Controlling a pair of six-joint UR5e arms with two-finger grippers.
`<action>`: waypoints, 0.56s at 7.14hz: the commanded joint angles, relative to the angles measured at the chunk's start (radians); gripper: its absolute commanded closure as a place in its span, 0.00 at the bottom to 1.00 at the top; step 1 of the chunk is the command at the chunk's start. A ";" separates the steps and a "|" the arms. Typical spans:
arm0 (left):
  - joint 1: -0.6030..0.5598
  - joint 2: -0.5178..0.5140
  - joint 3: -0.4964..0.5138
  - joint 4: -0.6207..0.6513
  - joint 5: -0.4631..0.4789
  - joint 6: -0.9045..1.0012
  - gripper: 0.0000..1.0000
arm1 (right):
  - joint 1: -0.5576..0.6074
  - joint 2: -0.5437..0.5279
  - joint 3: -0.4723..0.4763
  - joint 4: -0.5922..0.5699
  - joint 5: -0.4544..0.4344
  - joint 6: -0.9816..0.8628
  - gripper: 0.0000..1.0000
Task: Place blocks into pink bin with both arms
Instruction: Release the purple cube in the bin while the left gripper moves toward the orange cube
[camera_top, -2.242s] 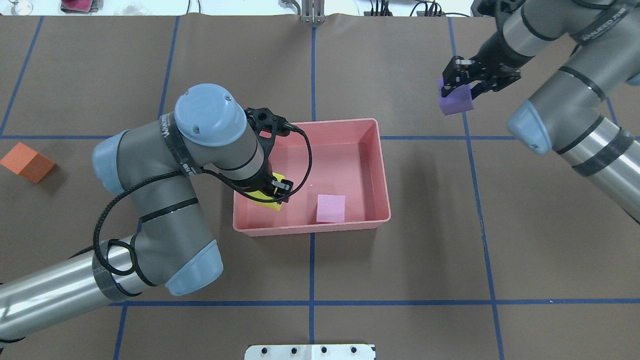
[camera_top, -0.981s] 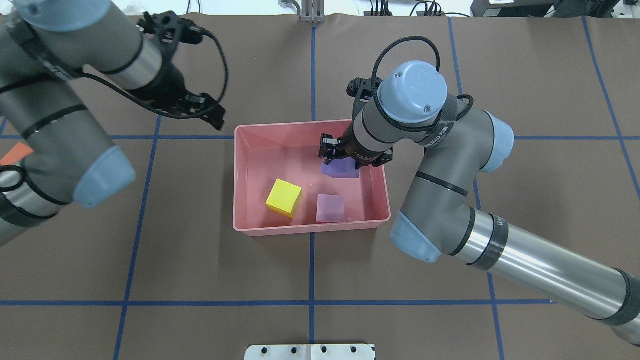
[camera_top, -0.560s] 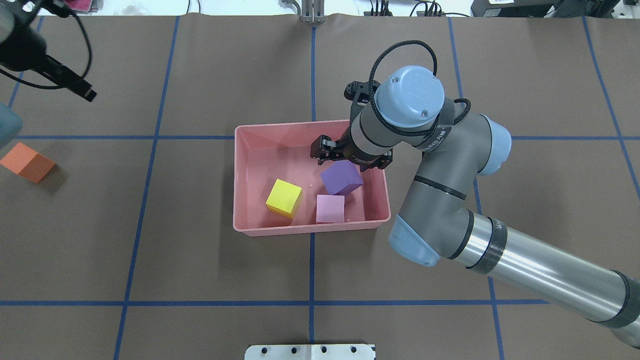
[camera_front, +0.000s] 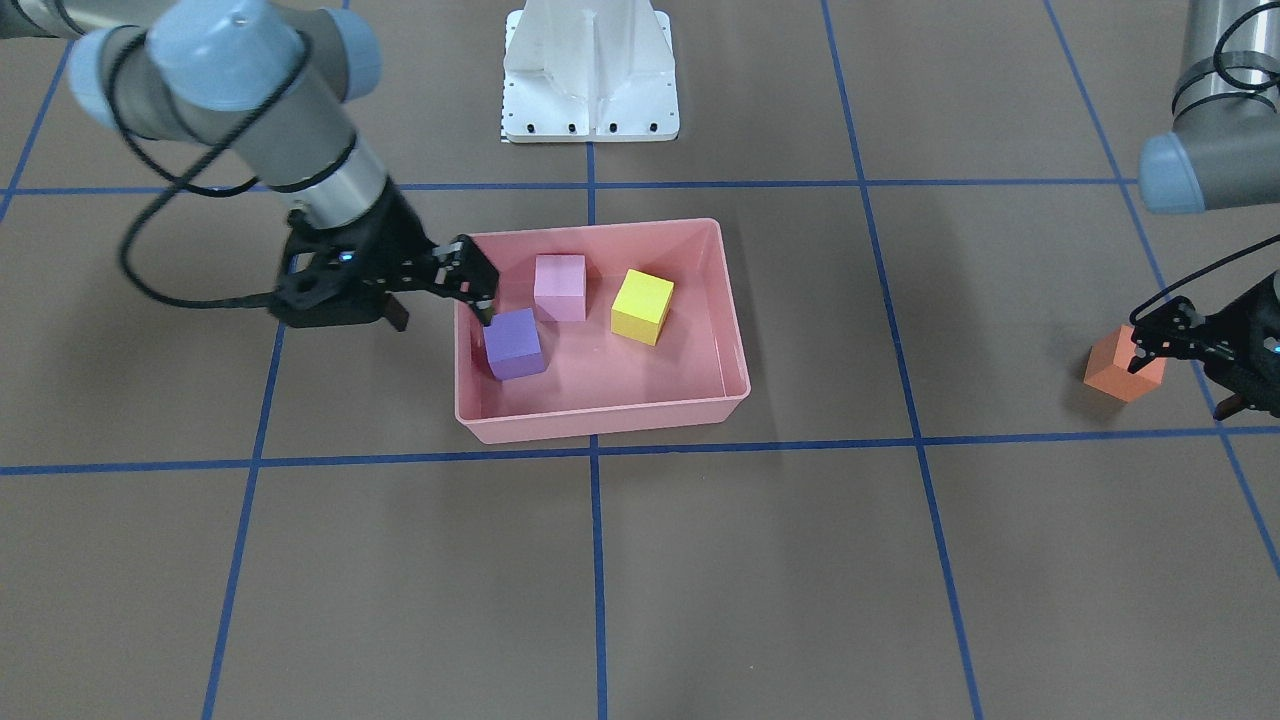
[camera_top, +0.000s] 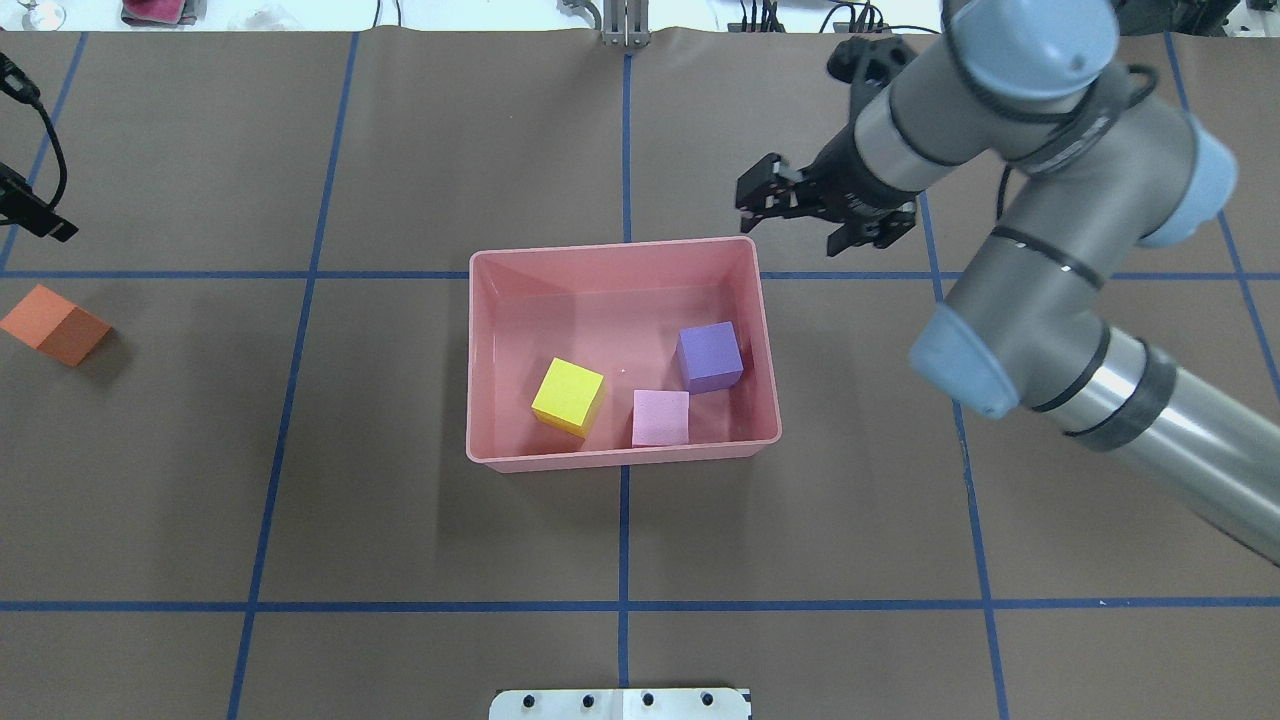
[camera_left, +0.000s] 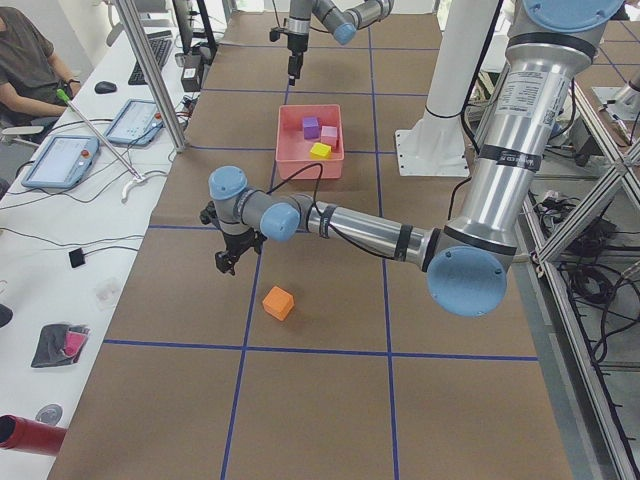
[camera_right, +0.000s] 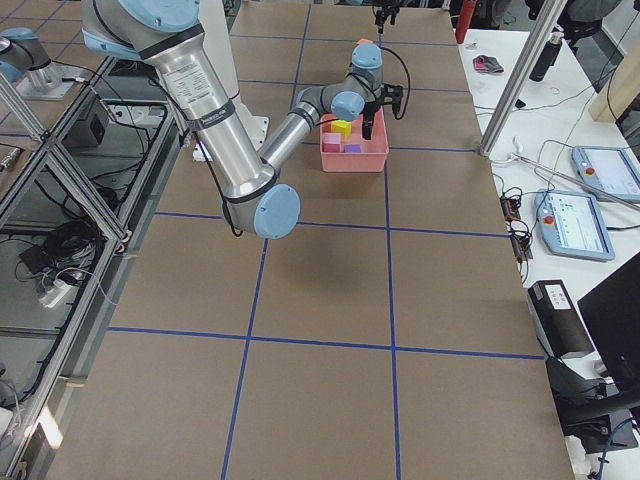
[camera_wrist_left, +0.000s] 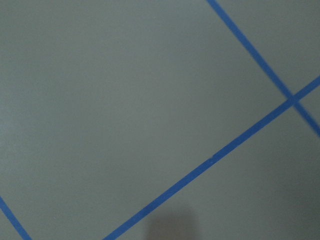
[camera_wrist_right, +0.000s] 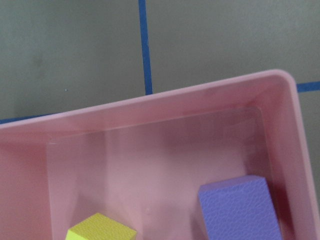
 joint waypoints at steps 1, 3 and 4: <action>0.001 0.077 0.082 -0.180 -0.007 0.033 0.01 | 0.141 -0.138 0.013 -0.001 0.115 -0.225 0.01; 0.005 0.089 0.096 -0.180 -0.012 -0.135 0.01 | 0.145 -0.168 0.014 0.000 0.114 -0.255 0.01; 0.007 0.089 0.093 -0.179 -0.062 -0.204 0.01 | 0.143 -0.182 0.019 0.000 0.108 -0.253 0.01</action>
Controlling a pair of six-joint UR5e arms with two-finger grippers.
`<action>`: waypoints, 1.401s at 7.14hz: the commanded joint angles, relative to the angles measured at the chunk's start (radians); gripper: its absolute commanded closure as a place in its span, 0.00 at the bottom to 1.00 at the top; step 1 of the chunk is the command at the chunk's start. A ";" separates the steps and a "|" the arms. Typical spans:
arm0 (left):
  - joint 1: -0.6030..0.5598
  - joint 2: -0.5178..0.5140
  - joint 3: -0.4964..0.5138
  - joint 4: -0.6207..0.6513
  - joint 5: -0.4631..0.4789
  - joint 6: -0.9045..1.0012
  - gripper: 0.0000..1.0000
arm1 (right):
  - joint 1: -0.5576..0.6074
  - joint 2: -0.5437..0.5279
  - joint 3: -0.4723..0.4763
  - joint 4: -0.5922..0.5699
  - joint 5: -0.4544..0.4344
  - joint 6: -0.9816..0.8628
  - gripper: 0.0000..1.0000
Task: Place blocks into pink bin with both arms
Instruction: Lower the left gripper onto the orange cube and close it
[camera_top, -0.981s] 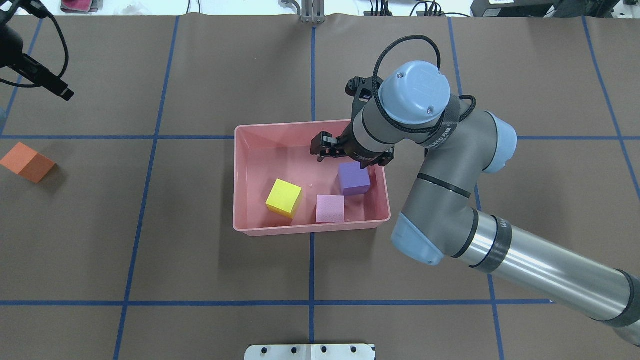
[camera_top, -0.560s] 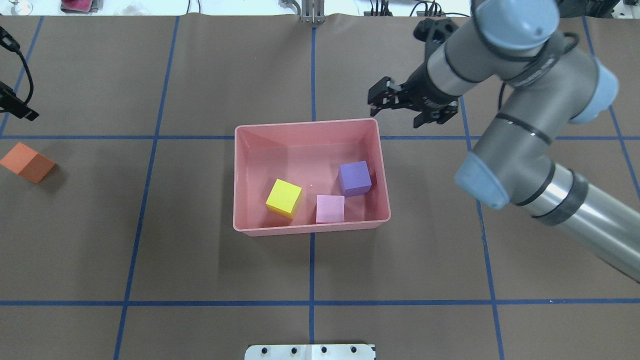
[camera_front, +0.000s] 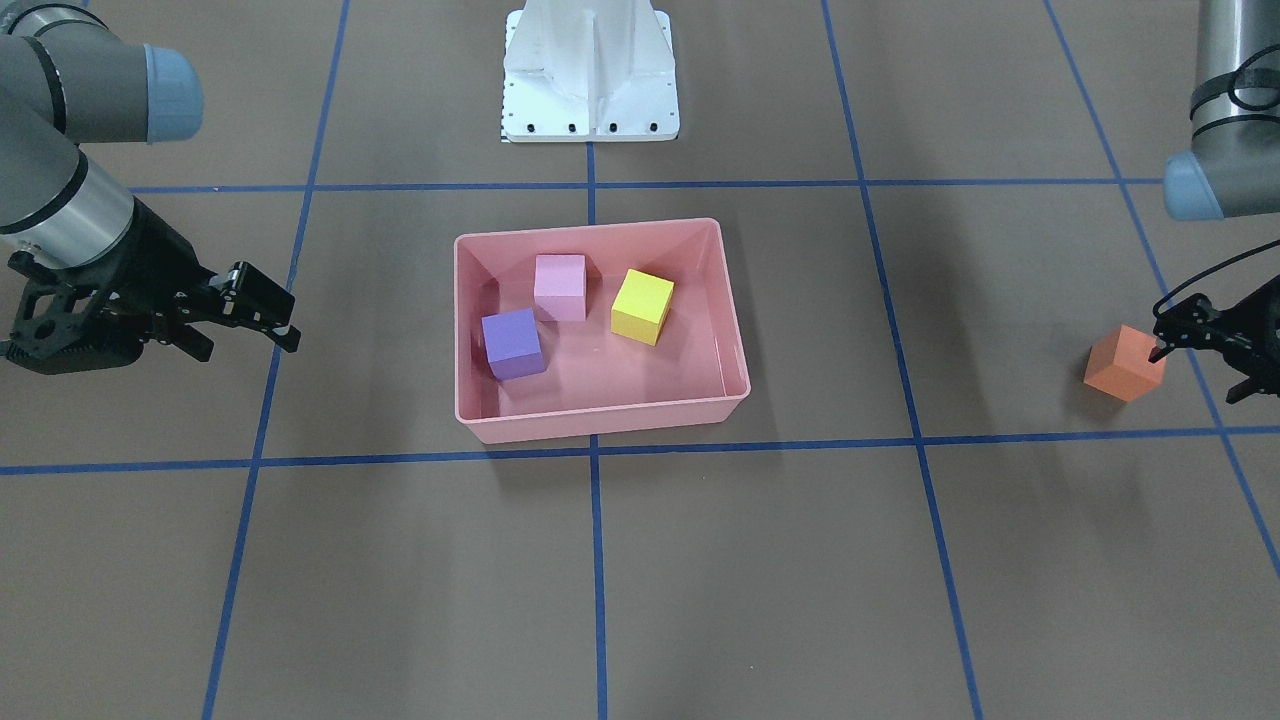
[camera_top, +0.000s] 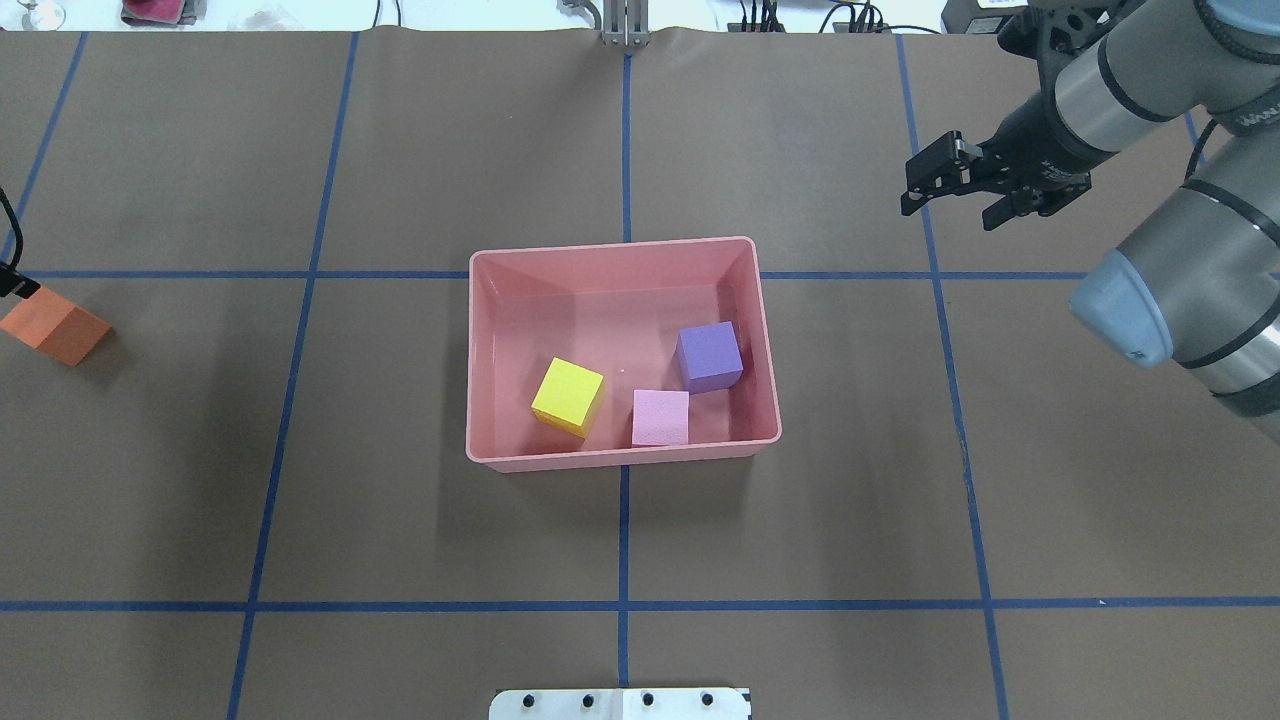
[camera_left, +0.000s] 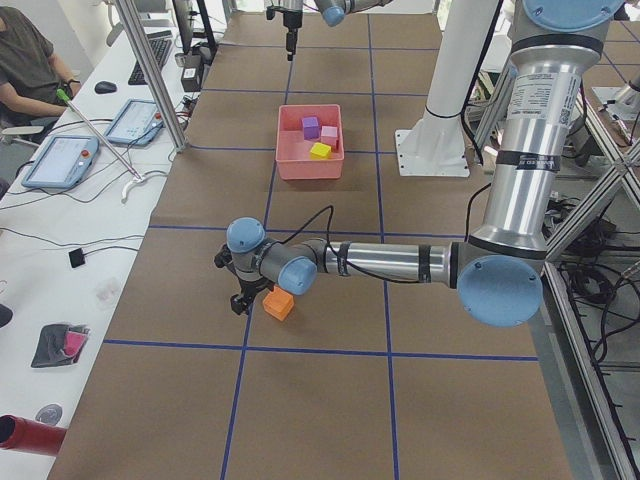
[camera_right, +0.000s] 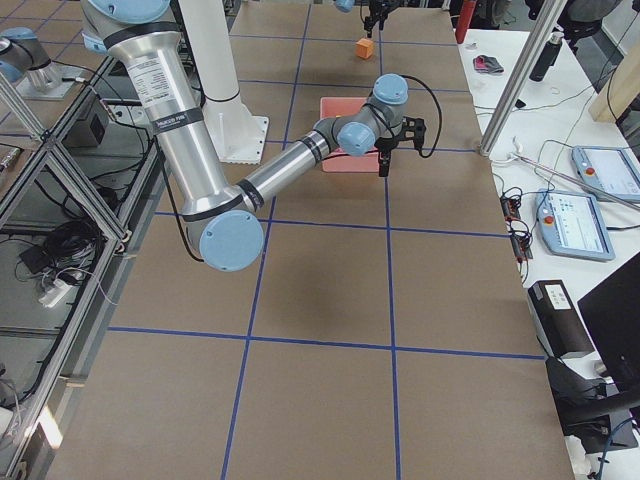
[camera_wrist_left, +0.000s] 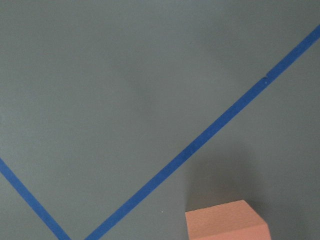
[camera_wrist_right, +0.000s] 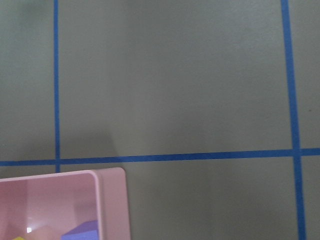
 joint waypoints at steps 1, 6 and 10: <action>0.002 0.003 -0.001 -0.006 -0.083 -0.150 0.01 | 0.001 -0.020 0.003 0.000 -0.008 -0.007 0.01; 0.088 0.008 0.014 -0.017 -0.017 -0.202 0.00 | -0.002 -0.026 -0.002 0.002 -0.012 -0.006 0.01; 0.122 0.023 0.034 -0.011 -0.007 -0.205 0.62 | -0.002 -0.070 -0.005 0.006 -0.011 -0.009 0.01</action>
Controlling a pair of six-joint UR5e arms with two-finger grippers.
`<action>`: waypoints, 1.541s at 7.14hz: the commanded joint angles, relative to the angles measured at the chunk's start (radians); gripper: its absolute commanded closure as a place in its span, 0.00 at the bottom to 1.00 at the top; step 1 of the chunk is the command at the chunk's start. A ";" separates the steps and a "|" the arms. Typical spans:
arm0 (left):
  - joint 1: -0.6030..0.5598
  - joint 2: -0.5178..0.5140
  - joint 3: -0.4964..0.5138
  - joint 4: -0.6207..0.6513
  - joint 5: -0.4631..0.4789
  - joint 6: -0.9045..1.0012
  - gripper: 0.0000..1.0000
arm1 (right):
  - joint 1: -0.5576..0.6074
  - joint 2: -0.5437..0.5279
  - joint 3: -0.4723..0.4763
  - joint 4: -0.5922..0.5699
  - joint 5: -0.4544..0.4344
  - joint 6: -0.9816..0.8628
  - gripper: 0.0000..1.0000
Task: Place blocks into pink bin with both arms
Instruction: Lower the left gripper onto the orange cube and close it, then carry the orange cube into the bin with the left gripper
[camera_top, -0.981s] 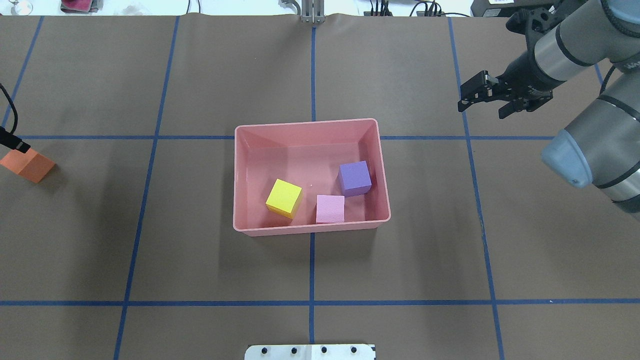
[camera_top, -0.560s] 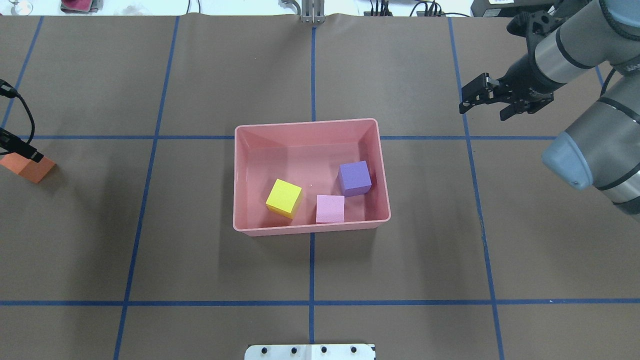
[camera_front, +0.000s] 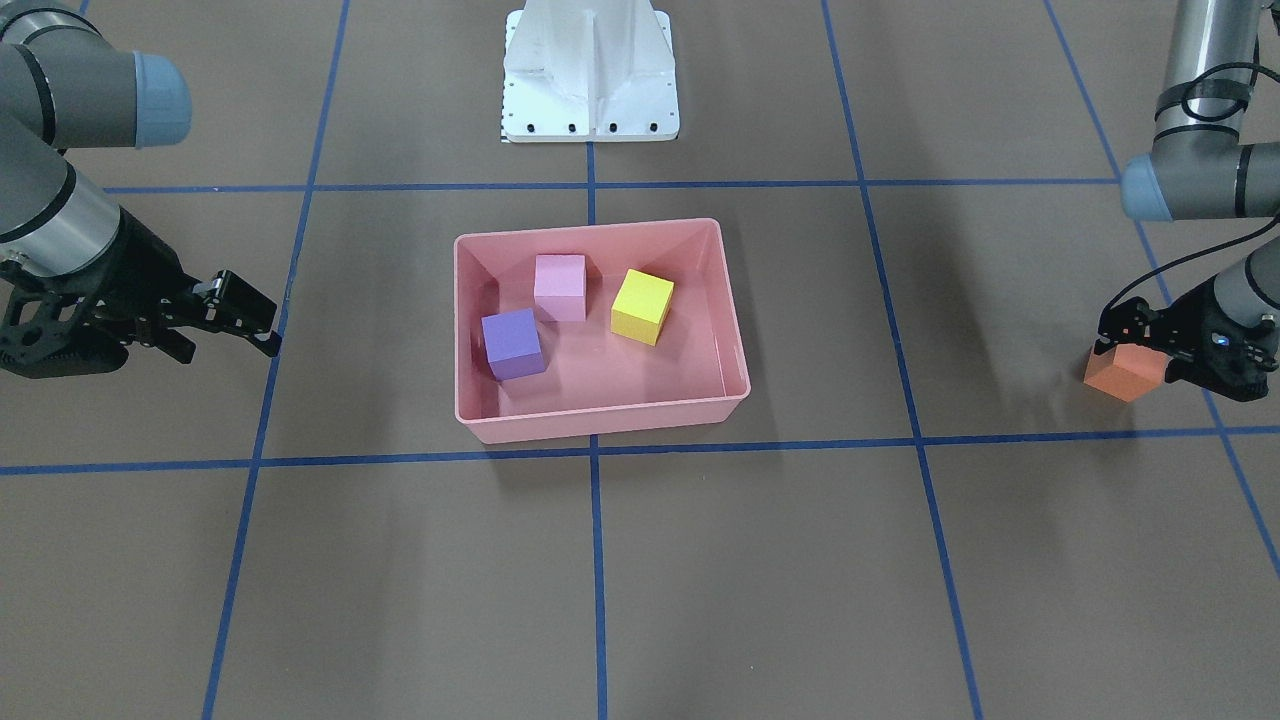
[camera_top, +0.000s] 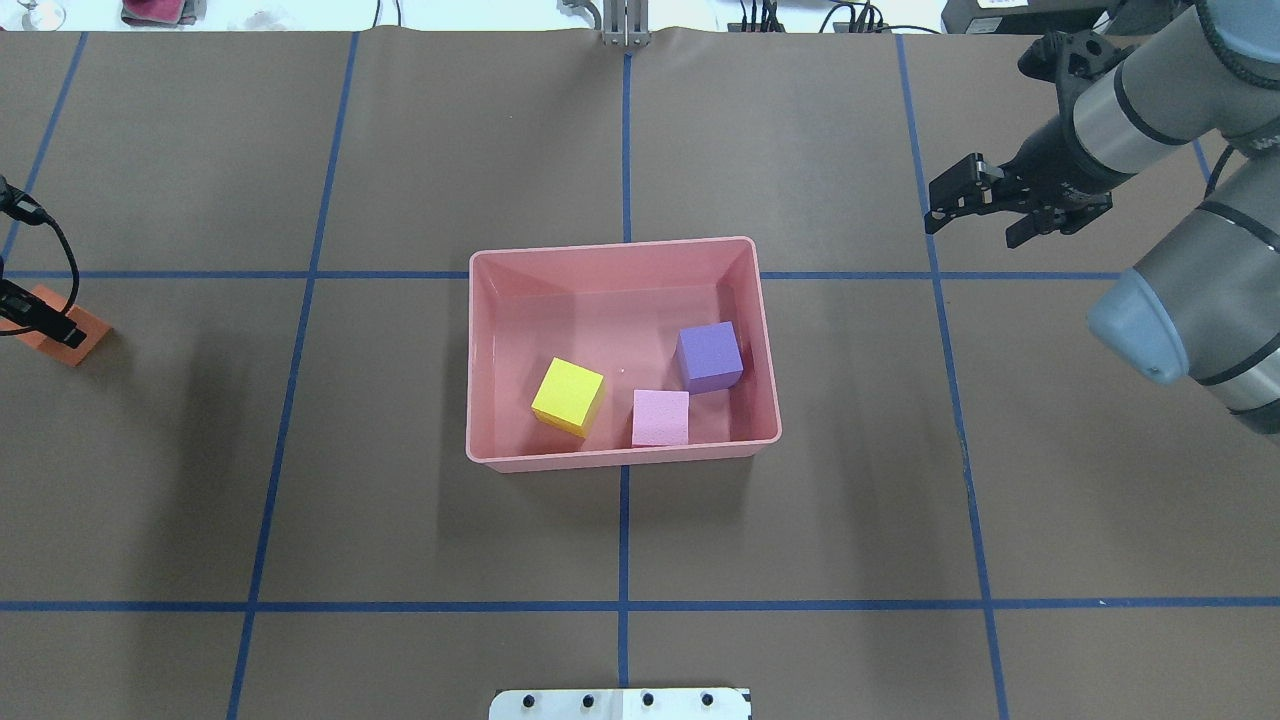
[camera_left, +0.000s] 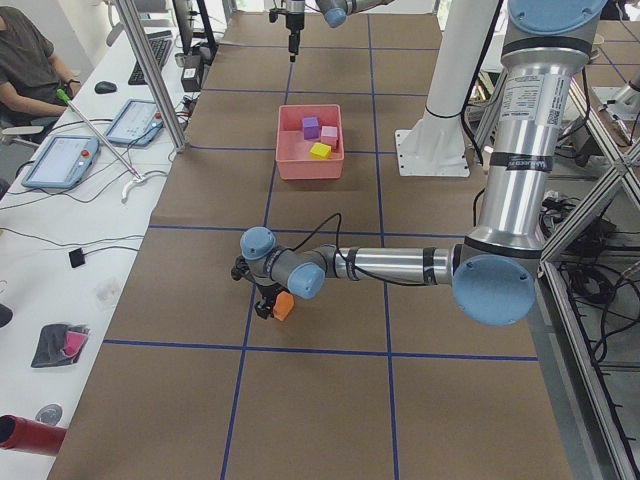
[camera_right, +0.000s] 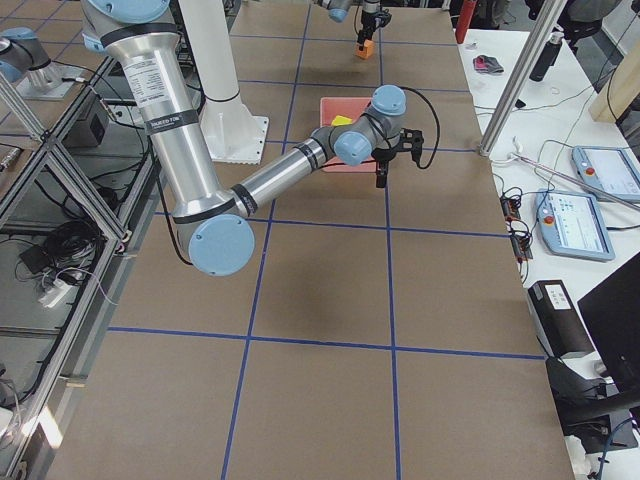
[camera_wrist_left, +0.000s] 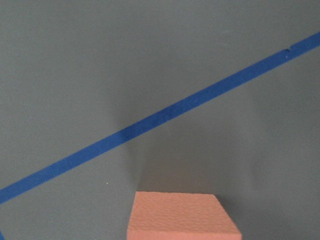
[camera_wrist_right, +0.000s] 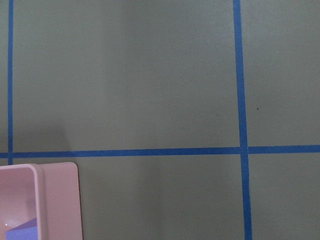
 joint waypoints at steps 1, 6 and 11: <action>0.016 0.002 0.000 0.008 -0.004 -0.003 1.00 | 0.000 -0.025 0.000 0.002 -0.001 -0.001 0.01; 0.081 -0.287 -0.424 0.325 -0.224 -0.647 1.00 | 0.051 -0.111 -0.015 0.004 -0.002 -0.171 0.01; 0.430 -0.742 -0.152 0.324 0.068 -1.063 1.00 | 0.055 -0.142 -0.040 0.007 -0.030 -0.221 0.01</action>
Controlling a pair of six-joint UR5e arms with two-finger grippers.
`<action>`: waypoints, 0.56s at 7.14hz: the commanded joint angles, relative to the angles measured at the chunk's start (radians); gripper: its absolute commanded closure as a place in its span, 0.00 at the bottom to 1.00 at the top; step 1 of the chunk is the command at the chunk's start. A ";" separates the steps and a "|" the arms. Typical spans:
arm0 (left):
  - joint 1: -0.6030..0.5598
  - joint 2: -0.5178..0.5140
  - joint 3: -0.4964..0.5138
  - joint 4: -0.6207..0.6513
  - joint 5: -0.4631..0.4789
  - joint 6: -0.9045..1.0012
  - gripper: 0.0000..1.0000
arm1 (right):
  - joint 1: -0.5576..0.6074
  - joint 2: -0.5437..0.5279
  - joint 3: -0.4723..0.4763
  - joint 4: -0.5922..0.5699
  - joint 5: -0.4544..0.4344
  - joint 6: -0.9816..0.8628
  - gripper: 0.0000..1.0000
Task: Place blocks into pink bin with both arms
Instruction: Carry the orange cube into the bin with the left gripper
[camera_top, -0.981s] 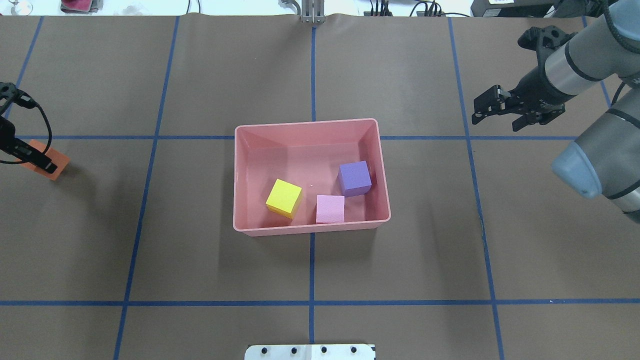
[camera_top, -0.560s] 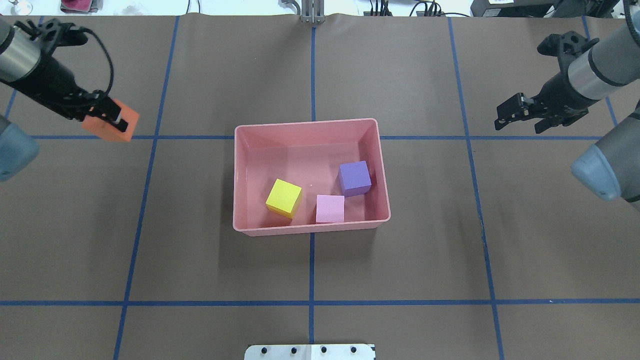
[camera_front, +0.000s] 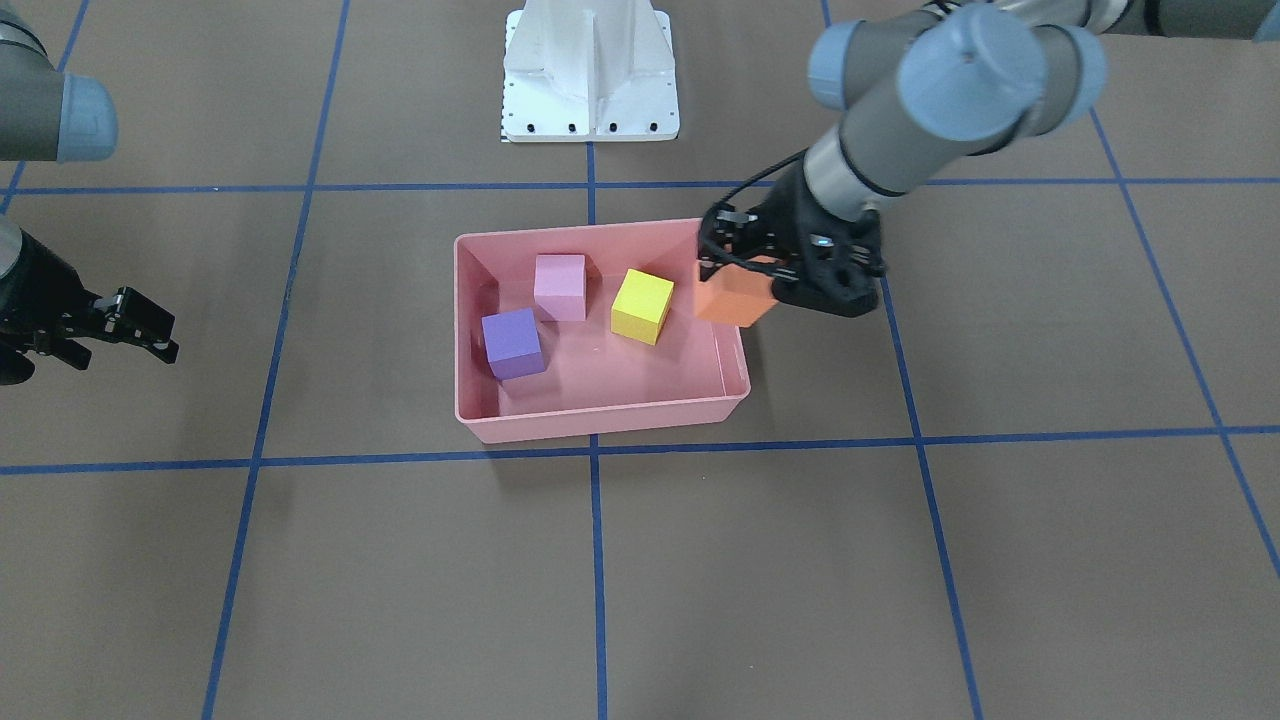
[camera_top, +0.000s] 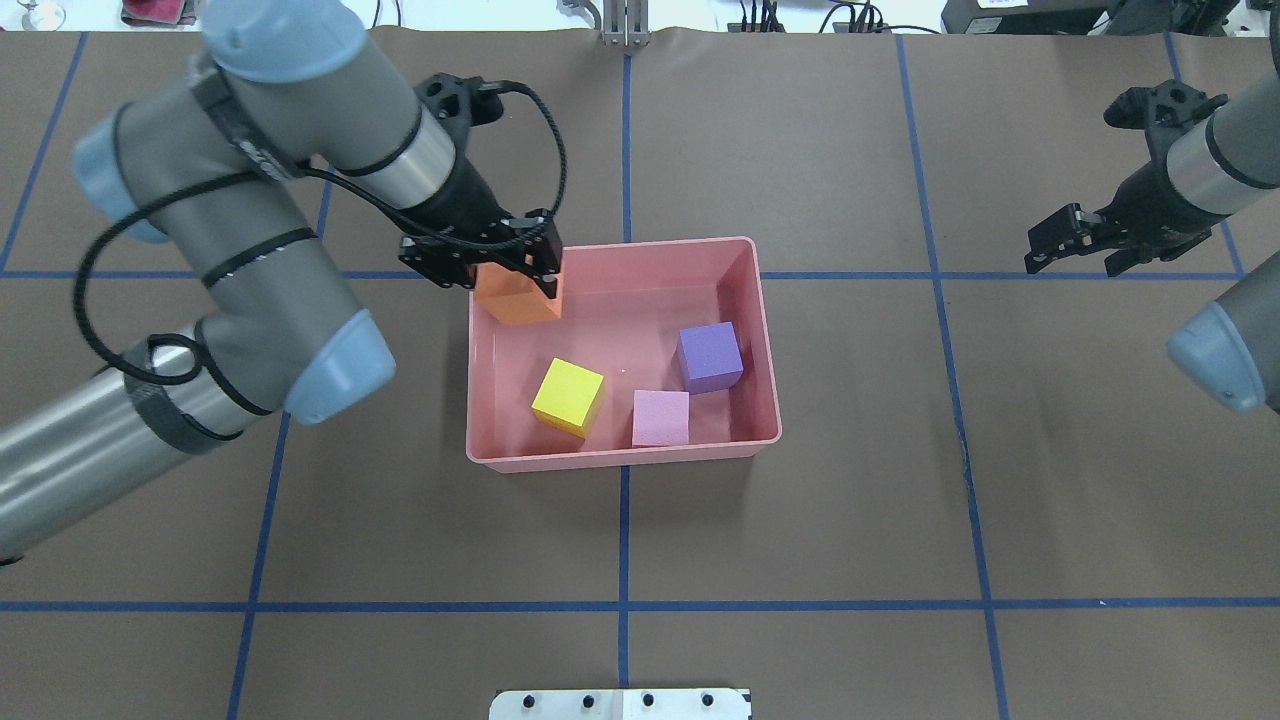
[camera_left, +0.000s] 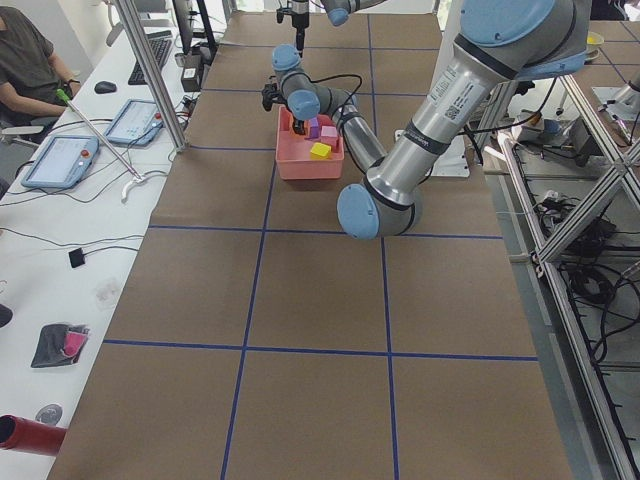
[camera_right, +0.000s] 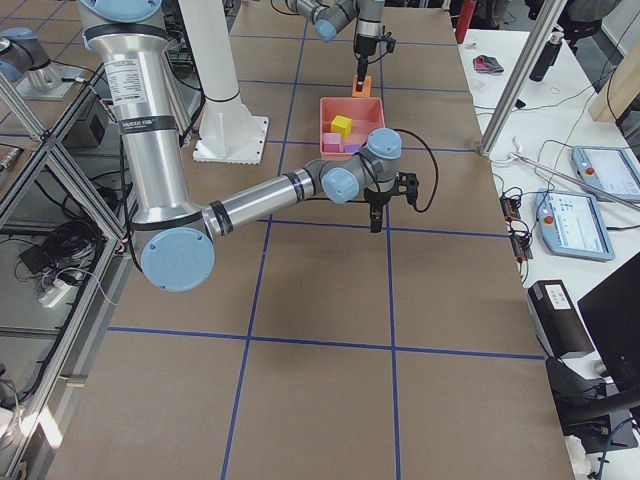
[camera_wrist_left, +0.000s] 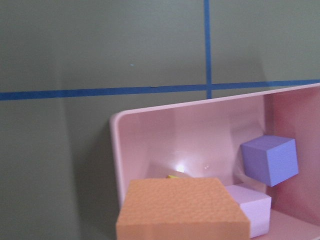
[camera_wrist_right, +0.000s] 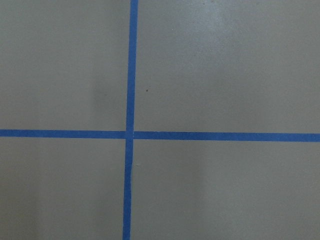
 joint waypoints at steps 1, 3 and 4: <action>0.072 -0.144 0.194 -0.012 0.103 -0.031 1.00 | 0.000 0.000 -0.002 0.000 -0.002 -0.003 0.01; 0.093 -0.171 0.265 -0.032 0.146 -0.027 1.00 | 0.000 0.000 -0.004 0.000 -0.002 -0.003 0.01; 0.094 -0.177 0.305 -0.069 0.146 -0.027 1.00 | 0.000 0.001 -0.002 0.000 -0.002 -0.003 0.01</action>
